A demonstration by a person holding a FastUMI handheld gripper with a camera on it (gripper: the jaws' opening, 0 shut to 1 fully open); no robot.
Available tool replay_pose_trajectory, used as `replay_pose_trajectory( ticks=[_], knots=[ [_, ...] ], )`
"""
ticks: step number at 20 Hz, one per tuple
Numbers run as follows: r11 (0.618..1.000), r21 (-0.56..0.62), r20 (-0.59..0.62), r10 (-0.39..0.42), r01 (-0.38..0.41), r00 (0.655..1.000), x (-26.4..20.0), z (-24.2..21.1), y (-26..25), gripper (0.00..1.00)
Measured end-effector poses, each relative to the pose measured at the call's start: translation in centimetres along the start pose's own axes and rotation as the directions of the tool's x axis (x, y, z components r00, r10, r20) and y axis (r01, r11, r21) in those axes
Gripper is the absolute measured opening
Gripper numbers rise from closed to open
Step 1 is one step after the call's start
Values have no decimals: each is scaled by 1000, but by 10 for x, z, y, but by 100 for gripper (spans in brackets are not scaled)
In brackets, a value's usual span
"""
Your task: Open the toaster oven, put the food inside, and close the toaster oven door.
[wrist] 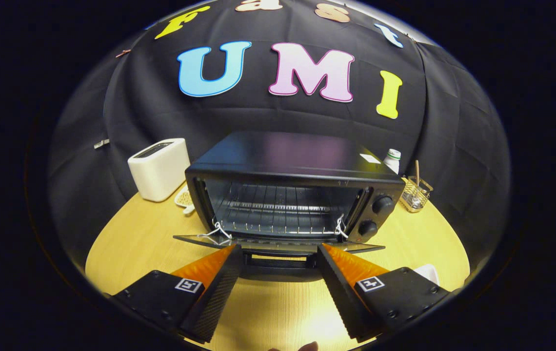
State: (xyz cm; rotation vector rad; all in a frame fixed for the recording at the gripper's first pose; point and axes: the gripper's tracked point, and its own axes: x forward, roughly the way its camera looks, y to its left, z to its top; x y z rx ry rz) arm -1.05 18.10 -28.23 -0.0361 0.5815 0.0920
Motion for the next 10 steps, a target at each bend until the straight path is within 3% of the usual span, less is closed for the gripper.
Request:
replay_pose_trajectory(
  ticks=[10],
  knots=[
    [1000,15,-197,23,-20,980,-5,-88,-11,99]
  ],
)
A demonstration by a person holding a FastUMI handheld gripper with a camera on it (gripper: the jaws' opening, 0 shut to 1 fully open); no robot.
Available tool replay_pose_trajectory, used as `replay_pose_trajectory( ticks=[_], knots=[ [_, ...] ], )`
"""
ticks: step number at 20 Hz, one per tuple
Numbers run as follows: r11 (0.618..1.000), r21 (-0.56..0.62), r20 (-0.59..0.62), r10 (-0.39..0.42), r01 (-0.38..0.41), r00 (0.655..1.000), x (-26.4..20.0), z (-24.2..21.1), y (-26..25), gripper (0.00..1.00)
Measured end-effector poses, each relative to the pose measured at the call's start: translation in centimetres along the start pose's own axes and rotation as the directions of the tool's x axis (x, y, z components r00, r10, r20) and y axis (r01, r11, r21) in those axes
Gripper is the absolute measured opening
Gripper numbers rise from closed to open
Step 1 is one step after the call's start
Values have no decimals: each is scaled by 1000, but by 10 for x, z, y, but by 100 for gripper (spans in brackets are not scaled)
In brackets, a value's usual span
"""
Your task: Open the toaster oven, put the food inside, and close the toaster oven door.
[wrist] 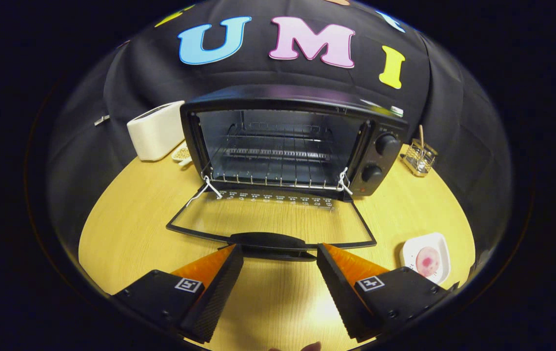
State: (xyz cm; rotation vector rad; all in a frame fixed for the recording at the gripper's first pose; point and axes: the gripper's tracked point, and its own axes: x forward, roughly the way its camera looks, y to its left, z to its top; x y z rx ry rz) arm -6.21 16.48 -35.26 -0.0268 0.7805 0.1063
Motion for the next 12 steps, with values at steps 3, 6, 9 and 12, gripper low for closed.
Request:
replay_pose_trajectory(
  ticks=[3,6,9,12],
  knots=[
    [1000,1,-53,21,-21,998,-1,-15,0,99],
    [999,-15,-74,45,-46,996,-8,-23,0,99],
    [996,-14,-62,84,-85,995,-21,-17,-1,99],
    [990,-6,-97,139,-140,986,-40,-14,-7,99]
  ],
)
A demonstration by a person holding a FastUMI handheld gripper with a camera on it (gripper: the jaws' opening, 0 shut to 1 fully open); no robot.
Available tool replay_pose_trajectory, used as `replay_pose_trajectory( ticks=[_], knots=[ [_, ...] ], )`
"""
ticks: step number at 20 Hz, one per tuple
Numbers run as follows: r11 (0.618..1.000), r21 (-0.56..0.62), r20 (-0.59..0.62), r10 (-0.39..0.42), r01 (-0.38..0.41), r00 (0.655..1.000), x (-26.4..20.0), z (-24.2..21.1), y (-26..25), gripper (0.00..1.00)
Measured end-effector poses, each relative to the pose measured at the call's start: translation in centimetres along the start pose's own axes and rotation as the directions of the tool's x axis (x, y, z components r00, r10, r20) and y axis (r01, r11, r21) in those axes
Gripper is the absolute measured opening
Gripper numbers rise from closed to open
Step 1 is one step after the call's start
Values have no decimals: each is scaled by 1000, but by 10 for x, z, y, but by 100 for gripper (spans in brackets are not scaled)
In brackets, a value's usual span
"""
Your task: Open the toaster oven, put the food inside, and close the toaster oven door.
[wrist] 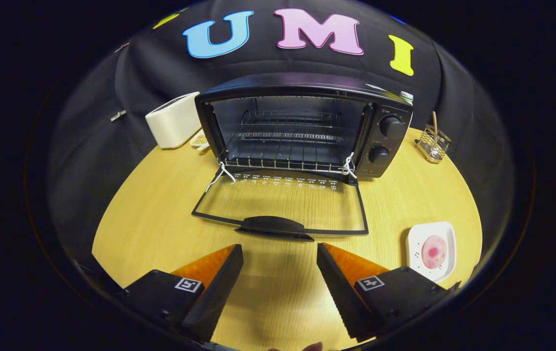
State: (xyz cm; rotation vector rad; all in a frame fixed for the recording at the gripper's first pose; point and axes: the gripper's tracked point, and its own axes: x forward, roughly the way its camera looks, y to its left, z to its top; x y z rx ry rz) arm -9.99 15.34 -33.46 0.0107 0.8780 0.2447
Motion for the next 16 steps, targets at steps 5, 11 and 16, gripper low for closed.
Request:
replay_pose_trajectory(
  ticks=[5,11,16],
  knots=[
    [998,-10,-20,61,-62,998,-40,16,-37,99],
    [997,75,-54,37,-33,998,-73,23,-125,100],
    [994,101,-111,-20,32,994,-82,8,-213,100]
  ],
)
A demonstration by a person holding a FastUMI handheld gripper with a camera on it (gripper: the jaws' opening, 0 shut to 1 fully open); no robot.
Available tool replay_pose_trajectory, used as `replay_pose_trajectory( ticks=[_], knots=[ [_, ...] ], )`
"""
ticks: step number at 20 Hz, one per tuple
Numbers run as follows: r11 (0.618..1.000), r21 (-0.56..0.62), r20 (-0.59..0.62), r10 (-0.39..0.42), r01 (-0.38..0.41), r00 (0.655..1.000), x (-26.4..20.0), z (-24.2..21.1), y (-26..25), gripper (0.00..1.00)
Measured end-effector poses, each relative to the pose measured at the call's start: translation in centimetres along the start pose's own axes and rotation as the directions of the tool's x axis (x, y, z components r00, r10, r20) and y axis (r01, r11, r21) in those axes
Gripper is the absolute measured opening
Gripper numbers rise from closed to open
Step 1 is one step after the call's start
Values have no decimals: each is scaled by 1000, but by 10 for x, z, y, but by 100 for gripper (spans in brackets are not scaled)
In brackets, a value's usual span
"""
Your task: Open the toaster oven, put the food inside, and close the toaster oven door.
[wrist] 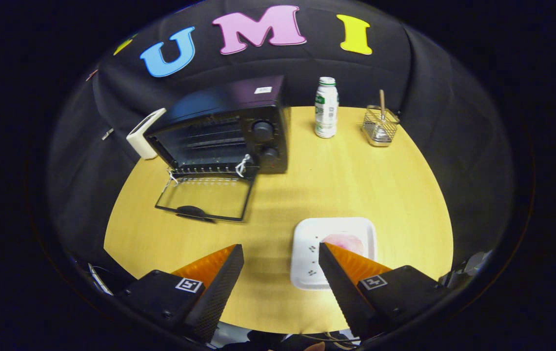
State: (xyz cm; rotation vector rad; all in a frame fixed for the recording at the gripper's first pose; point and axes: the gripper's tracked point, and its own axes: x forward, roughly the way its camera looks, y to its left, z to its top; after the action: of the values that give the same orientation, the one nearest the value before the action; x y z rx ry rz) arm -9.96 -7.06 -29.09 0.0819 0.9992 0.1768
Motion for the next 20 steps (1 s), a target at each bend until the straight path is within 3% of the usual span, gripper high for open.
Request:
replay_pose_trajectory(
  ticks=[6,11,13,14,15,18,19,20],
  knots=[
    [996,31,-102,-77,80,992,14,-11,-98,100],
    [994,81,-248,-49,71,967,61,-37,-141,100],
    [992,108,-311,-23,59,950,74,-46,-146,89],
    [991,119,-343,-9,53,939,81,-52,-148,70],
    [990,131,-374,10,42,927,85,-56,-147,65],
    [994,110,-450,24,29,893,98,-68,-148,63],
    [995,90,-438,8,35,899,100,-66,-153,63],
    [994,104,-439,16,34,898,104,-67,-152,44]
  ],
)
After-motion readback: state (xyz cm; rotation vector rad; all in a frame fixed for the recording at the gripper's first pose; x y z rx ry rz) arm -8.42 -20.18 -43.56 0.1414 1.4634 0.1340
